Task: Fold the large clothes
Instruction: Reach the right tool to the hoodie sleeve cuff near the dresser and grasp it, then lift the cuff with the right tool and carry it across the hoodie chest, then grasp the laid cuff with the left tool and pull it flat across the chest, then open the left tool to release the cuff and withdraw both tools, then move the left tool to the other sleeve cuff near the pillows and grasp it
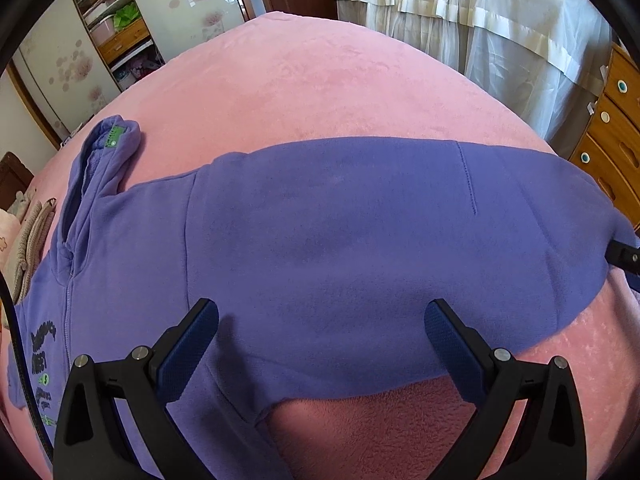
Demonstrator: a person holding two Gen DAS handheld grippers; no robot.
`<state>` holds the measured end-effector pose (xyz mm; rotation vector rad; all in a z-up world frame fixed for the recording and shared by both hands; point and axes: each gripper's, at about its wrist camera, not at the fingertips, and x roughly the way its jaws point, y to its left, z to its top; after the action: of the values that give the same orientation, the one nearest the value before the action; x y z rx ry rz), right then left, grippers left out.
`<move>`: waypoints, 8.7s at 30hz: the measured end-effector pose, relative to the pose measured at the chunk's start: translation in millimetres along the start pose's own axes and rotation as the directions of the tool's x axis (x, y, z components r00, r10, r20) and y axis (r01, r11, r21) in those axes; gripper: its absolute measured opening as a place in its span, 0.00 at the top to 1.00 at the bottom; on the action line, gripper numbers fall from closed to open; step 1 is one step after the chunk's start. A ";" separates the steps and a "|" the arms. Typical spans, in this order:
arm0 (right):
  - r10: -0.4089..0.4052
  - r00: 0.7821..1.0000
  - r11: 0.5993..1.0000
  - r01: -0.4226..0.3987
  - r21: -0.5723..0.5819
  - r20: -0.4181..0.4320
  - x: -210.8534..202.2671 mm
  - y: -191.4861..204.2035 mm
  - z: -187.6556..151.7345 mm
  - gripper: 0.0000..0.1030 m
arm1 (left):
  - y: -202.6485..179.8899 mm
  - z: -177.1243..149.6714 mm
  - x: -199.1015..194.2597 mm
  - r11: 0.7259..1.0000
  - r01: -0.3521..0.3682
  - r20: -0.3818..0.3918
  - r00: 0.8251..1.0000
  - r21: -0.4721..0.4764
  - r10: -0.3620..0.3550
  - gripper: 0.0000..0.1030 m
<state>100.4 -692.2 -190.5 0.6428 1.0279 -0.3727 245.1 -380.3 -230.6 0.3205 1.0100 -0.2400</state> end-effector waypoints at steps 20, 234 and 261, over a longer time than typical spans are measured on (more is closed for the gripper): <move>0.189 0.981 0.949 -0.194 0.249 0.047 8.8 -21.7 17.8 0.46 | 5.8 2.0 -1.2 0.999 0.019 -0.024 1.000 -0.041 -0.020 0.01; 0.066 0.988 0.739 0.046 -0.672 0.141 -105.3 393.2 -160.5 0.72 | 405.2 -102.6 -210.9 0.925 0.054 0.146 0.989 -0.375 0.001 0.10; 0.379 0.889 0.596 -0.021 -0.803 0.258 -272.6 463.6 -278.6 0.36 | 487.5 -217.9 -369.7 0.858 -0.114 0.245 0.932 -0.501 0.268 0.01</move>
<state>47.4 -161.0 95.9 -0.1414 0.5948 0.1791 50.9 170.7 53.1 -0.0736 0.6893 0.1481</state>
